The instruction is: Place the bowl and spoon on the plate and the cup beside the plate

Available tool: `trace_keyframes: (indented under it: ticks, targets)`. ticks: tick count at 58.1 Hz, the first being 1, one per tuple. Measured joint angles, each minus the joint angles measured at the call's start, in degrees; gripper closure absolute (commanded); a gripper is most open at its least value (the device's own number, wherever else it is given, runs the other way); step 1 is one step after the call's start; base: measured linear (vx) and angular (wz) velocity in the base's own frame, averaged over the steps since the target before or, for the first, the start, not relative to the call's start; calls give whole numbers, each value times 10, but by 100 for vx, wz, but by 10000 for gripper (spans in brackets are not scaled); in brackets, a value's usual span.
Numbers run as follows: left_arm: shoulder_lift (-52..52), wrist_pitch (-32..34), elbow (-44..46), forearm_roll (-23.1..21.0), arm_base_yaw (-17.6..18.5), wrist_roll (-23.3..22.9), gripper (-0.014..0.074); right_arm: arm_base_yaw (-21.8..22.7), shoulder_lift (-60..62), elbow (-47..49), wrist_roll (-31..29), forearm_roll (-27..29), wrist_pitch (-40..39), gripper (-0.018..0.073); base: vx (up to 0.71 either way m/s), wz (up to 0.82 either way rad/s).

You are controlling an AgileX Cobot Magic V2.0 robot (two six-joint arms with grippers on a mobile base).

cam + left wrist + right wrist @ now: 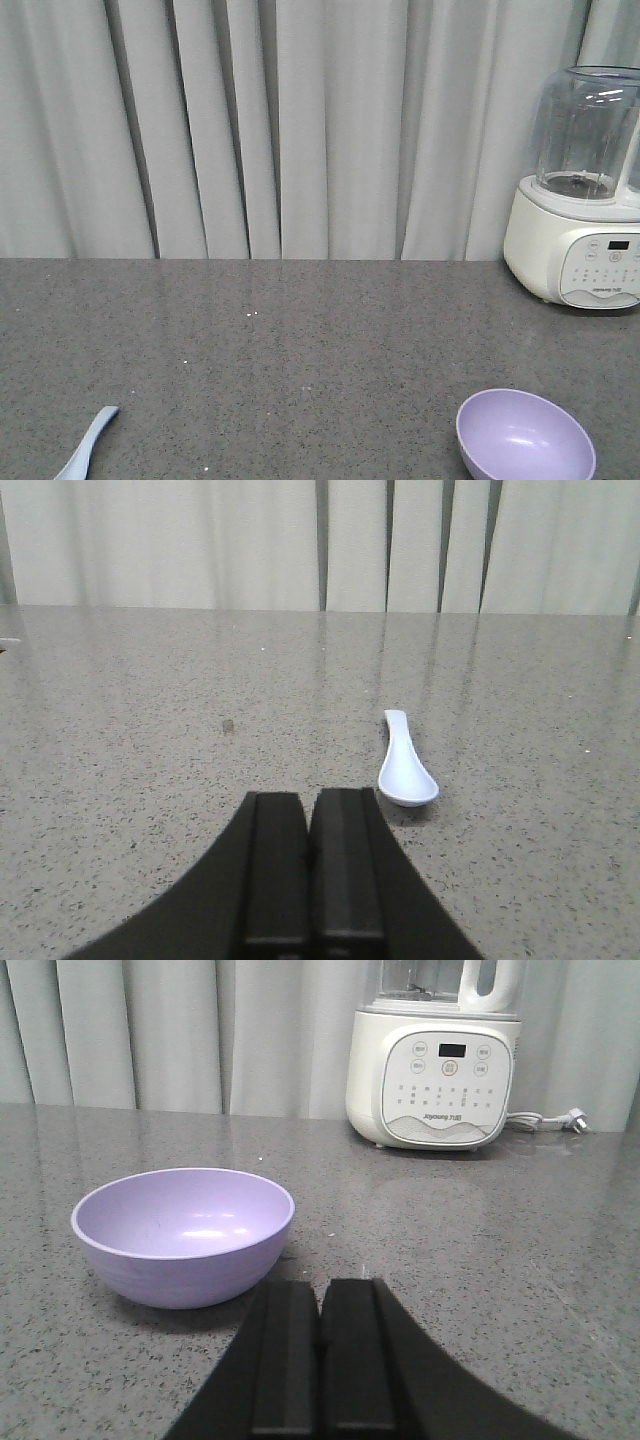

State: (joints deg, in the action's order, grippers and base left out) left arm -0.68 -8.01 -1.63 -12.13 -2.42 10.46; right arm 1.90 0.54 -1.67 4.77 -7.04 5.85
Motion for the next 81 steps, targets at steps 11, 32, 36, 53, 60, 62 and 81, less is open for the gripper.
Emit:
trace_keyframes:
  ticks: [11, 32, 36, 53, 60, 62, 81]
  targets:
    - [0, 0, 0, 0, 0, 0, 602, 0, 0, 0, 0, 0, 0, 568, 0, 0]
    - [0, 21, 0, 0, 0, 0, 602, 0, 0, 0, 0, 0, -59, 568, 0, 0]
    - [0, 41, 0, 0, 0, 0, 602, 0, 0, 0, 0, 0, -89, 568, 0, 0]
    - [0, 153, 10, 1, 0, 6, 602, 0, 0, 6, 0, 0, -155, 568, 0, 0]
    - [0, 138, 85, 30, 0, 31, 602, 0, -2, 82, 0, 0, -102, 568, 0, 0]
    - [5, 131, 118, 43, 0, 34, 601, 0, -9, 111, 0, 0, -89, 568, 0, 0]
    - [177, 50, 280, 103, 0, 39, 545, 0, -196, 260, 0, 0, -17, 559, 0, 0]
